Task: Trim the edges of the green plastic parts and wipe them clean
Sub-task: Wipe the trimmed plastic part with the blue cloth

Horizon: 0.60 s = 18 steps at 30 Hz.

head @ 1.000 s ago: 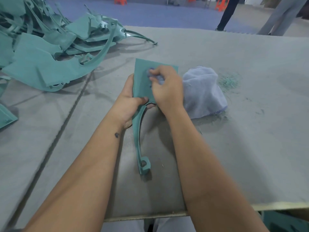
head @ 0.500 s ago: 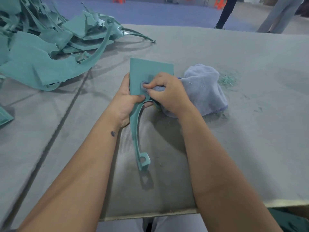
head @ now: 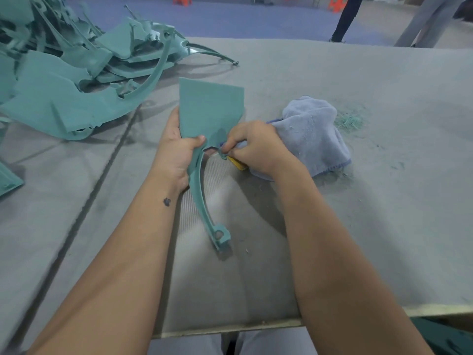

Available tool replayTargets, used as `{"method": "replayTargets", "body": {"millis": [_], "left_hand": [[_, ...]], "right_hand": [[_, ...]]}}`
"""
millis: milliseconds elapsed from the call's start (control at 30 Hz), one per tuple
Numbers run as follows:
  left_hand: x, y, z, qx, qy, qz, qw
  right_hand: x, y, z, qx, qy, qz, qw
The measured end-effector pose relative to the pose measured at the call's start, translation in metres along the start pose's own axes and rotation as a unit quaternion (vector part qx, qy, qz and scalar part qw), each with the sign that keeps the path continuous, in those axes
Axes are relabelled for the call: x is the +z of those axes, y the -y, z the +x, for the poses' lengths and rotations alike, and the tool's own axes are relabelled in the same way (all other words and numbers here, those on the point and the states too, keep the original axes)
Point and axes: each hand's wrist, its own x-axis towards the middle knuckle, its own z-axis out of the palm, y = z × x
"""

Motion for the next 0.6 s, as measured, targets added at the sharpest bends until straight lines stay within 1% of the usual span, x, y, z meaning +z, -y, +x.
{"method": "replayTargets", "body": {"millis": [33,100,233,300,367,500,600], "left_hand": [[0.001,0.0,0.0,0.005,0.0,0.0,1.0],[0.001,0.0,0.0,0.012,-0.001,-0.004,1.0],[-0.002,-0.003,-0.001,-0.014,0.012,-0.013,1.0],[-0.004,-0.004,-0.002,-0.023,0.029,-0.01,0.999],[-0.008,-0.007,-0.001,-0.028,0.041,-0.002,0.999],[-0.018,-0.012,0.001,-0.064,0.088,0.005,0.994],[-0.024,-0.013,0.001,-0.075,0.103,0.005,0.992]], "right_hand": [[0.0,0.001,0.0,0.002,0.001,0.006,1.0],[0.003,0.002,-0.001,0.022,-0.025,0.015,0.999],[0.012,0.001,-0.002,0.044,-0.148,0.026,0.988],[0.012,-0.001,-0.002,0.058,-0.215,0.068,0.972],[0.012,-0.002,0.0,0.084,-0.263,0.124,0.953],[0.008,0.0,0.001,0.121,-0.332,0.181,0.918],[0.004,0.003,0.001,0.136,-0.352,0.233,0.896]]}}
